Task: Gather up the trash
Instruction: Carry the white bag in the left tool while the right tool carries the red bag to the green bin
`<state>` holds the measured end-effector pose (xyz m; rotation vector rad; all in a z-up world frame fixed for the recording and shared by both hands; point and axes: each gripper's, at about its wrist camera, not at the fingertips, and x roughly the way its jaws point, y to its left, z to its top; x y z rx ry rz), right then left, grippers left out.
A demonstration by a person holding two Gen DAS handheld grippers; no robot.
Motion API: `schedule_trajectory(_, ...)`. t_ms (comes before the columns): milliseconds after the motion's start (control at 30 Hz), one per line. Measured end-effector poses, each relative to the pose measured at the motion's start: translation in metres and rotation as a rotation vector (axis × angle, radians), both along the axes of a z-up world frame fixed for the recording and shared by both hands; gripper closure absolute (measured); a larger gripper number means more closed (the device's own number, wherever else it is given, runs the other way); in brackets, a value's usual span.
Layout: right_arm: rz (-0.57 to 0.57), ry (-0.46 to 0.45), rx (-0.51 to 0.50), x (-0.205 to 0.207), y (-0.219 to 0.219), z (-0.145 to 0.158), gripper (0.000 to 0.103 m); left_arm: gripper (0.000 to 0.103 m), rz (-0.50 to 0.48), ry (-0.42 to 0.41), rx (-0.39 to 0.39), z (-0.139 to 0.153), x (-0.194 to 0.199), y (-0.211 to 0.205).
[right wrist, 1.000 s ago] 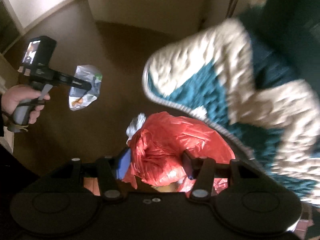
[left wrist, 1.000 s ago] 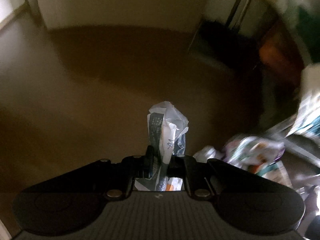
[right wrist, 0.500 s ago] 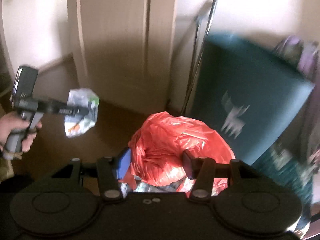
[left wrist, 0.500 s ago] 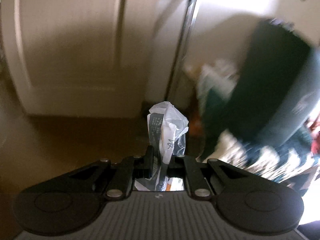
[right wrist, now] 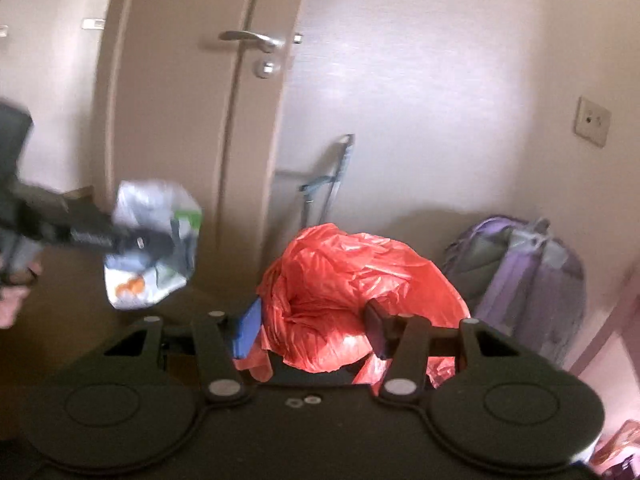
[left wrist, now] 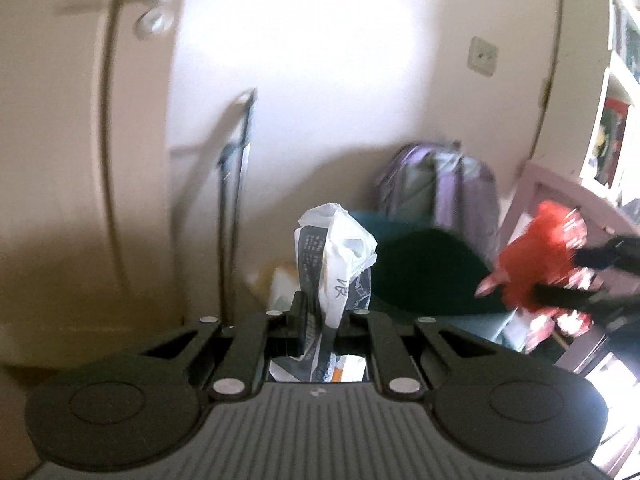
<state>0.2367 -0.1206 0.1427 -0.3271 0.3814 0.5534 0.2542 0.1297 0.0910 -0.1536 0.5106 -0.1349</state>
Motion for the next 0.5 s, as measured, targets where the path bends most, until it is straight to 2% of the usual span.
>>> schedule_trajectory(100, -0.025, -0.012, -0.026, 0.033, -0.002, 0.000, 0.050, 0.093, -0.027, -0.020, -0.004, 0.022, 0.029, -0.025)
schedule_trajectory(200, -0.039, -0.011, -0.043, 0.044, -0.011, -0.001, 0.050, 0.093, -0.061, -0.023, 0.002, 0.035, 0.053, -0.051)
schedule_trajectory(333, -0.039, 0.025, -0.076, 0.071, -0.005, -0.012, 0.050, 0.093, -0.091, 0.011, 0.030, 0.028, 0.090, -0.083)
schedule_trajectory(500, -0.035, 0.093, -0.138, 0.093, 0.004, -0.033, 0.050, 0.093, -0.091, 0.079, 0.082, 0.005, 0.127, -0.108)
